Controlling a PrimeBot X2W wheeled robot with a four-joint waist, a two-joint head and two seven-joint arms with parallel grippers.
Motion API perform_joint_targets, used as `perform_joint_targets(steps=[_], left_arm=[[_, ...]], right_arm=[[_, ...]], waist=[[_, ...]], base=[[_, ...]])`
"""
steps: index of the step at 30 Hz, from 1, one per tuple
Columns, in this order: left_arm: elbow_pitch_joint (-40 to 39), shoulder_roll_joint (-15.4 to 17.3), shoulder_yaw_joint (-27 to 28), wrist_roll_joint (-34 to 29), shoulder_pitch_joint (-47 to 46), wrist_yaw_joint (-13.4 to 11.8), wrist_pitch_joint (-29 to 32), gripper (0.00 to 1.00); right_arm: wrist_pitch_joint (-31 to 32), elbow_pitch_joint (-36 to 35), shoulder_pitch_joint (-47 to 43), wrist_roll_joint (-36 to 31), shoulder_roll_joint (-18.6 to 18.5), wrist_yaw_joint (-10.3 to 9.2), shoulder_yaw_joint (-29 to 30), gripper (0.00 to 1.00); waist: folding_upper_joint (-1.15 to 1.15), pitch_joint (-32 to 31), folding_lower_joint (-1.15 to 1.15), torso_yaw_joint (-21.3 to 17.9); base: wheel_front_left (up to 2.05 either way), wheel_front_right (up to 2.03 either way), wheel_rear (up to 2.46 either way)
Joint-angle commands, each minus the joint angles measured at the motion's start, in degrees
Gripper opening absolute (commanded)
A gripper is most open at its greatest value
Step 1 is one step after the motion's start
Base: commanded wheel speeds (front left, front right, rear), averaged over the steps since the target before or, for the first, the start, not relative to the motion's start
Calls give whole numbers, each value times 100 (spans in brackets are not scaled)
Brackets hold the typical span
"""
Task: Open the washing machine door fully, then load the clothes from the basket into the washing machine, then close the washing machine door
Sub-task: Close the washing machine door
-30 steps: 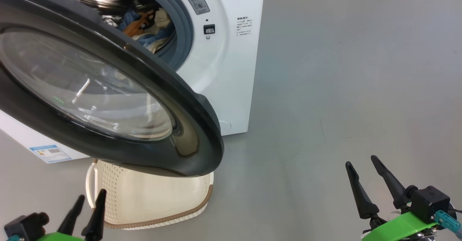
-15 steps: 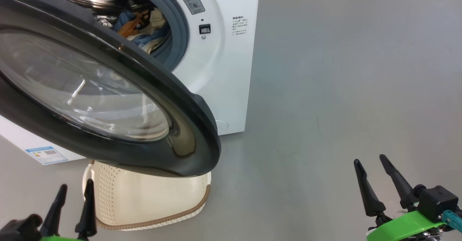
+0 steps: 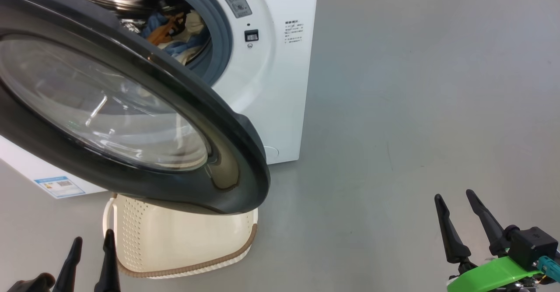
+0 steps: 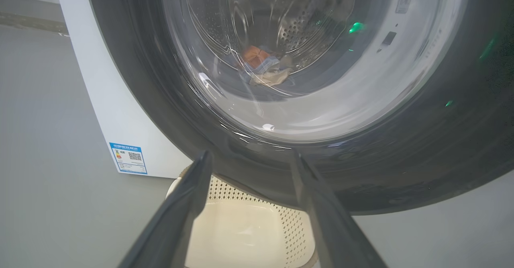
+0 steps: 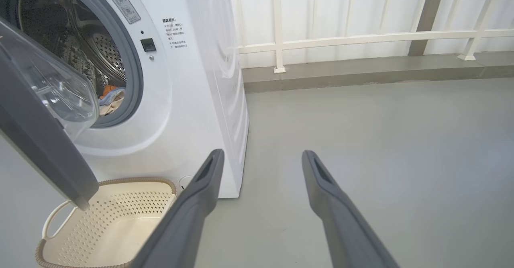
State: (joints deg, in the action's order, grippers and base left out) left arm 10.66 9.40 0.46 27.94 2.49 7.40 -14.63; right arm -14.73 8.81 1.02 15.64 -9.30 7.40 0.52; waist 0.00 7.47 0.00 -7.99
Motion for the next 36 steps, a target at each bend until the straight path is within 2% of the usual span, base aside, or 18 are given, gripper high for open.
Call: perform_joint_targets(steps=[1,10,11,12,13,15,16,17,24,29,36], left_arm=[[-82,44,229,-62,-66,9,-37,100],[-55,-8,232,-70,-91,9,-37,100],[-55,-19,224,-68,-89,9,-37,100],[-60,-34,225,-64,-85,9,-37,100],[-66,-55,222,-60,-79,9,-37,100],[-71,-99,204,-54,-67,9,-37,100],[-71,-99,204,-54,-67,9,-37,100],[-77,-125,218,-50,-60,9,-37,100],[-106,-269,250,-21,-35,9,-37,100],[-157,-324,252,-2,-65,9,-37,100],[-256,-371,213,-9,-58,9,-37,100]], right_arm=[[-27,-114,-53,-84,-72,9,-135,100],[-27,-131,13,-26,-63,9,-191,100],[-27,-143,27,-7,-57,9,-214,96],[-27,-153,43,25,-49,9,-245,73],[-27,-152,62,56,-45,9,-278,44],[-27,-152,117,120,-34,9,-317,9],[-27,-152,117,120,-34,9,-317,9],[-27,-158,165,163,-15,9,-339,0],[-27,-339,657,457,125,9,-614,0],[-27,-868,1168,623,248,9,-865,0],[-27,-1851,1653,414,179,9,-1888,0]], waist=[[0,0,0,10],[0,-33,0,78],[0,-44,0,94],[0,-53,0,111],[0,-62,0,133],[0,-85,0,196],[0,-85,0,196],[0,-92,0,223],[0,-151,0,494],[0,-156,0,680],[0,-182,0,930]], base=[[0,0,0],[0,0,0],[0,0,0],[0,0,0],[0,0,0],[0,0,0],[0,0,0],[0,0,0],[0,0,0],[0,0,0],[0,0,0]])
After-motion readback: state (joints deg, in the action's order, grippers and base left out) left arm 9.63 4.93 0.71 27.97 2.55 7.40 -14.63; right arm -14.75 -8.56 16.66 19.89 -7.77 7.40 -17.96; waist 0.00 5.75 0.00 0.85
